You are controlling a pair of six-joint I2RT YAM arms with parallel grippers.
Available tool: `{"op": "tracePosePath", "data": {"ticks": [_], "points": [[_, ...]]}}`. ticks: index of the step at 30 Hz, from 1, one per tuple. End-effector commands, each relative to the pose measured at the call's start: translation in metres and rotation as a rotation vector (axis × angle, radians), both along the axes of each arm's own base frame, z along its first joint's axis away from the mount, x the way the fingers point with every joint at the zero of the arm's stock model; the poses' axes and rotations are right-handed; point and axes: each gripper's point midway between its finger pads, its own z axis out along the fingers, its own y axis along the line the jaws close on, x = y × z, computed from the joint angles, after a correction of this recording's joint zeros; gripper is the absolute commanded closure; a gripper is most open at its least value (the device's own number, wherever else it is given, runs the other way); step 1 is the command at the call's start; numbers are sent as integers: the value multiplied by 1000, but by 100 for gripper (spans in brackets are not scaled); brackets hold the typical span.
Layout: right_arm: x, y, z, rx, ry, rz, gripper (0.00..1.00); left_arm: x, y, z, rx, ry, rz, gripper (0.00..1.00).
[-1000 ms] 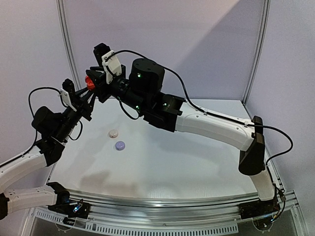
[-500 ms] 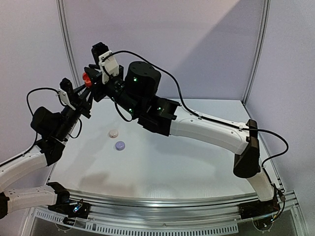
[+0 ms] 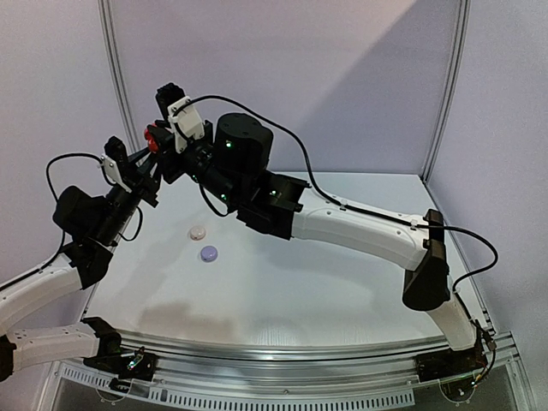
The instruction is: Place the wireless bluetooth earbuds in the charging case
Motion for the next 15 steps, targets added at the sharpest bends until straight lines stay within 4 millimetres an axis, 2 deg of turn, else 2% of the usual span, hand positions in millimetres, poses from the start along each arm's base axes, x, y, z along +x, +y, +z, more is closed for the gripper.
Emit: {"op": "tracePosePath", "data": {"ticks": [1,15], "points": [[11,2,-13,-37,5,-43,100,-8,-2,9,-8,-34,-20,100],[14,13,-44,-146,-5,-29,100,-8,0,13,-7,-47,-2,100]]}}
